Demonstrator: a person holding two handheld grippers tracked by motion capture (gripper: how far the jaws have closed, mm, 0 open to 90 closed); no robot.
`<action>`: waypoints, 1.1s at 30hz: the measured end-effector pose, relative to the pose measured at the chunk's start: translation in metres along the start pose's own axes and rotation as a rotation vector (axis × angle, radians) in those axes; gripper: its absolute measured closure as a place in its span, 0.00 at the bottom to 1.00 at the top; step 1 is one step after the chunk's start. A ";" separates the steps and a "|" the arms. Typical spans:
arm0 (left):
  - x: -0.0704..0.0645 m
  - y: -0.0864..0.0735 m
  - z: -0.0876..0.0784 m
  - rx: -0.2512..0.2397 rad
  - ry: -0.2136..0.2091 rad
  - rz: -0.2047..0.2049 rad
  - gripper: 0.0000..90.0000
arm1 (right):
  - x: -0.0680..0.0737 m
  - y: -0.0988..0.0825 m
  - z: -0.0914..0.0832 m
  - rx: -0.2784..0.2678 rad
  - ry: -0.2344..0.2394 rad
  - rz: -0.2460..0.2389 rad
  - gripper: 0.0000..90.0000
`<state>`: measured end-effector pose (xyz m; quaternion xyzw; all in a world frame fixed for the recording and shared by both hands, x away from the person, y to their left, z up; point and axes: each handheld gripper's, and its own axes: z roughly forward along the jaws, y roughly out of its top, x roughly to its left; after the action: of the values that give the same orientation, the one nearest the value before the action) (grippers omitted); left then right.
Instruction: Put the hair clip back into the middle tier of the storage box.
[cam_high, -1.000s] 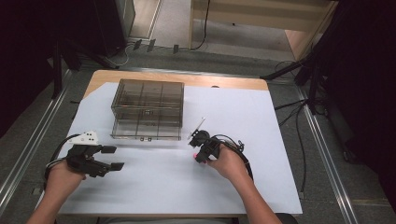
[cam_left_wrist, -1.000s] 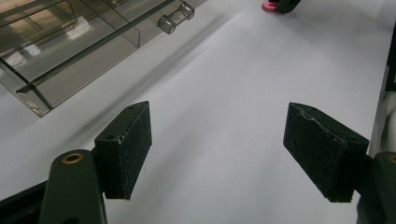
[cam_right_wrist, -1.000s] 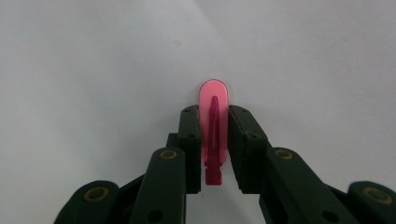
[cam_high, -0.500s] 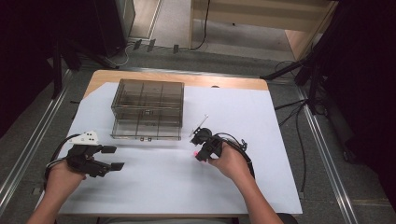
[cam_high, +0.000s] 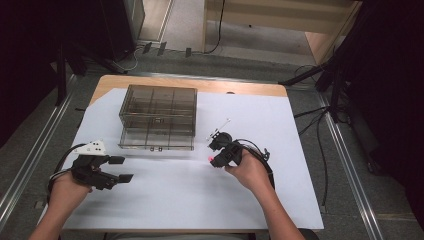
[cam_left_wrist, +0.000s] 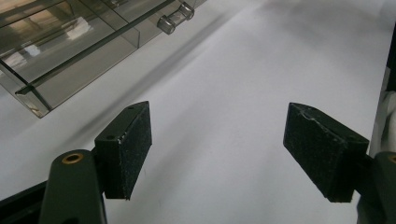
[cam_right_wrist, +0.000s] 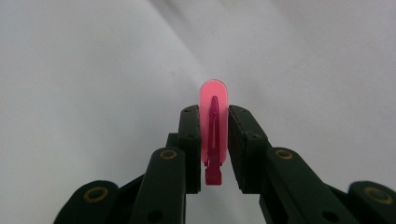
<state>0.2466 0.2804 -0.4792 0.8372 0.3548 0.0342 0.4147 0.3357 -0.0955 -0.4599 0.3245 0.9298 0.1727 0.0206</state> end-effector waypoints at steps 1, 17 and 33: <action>0.000 0.000 0.000 0.000 0.000 0.000 0.27 | 0.000 0.000 -0.001 -0.011 0.001 0.000 0.86; 0.000 0.001 0.001 0.001 -0.004 0.004 0.27 | -0.011 0.000 -0.009 -0.157 0.027 0.038 0.86; -0.001 -0.002 -0.001 0.003 0.002 -0.001 0.27 | -0.014 0.006 -0.014 -0.266 0.034 0.053 0.86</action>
<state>0.2445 0.2813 -0.4793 0.8375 0.3556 0.0343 0.4134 0.3476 -0.1040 -0.4462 0.3402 0.8901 0.3003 0.0432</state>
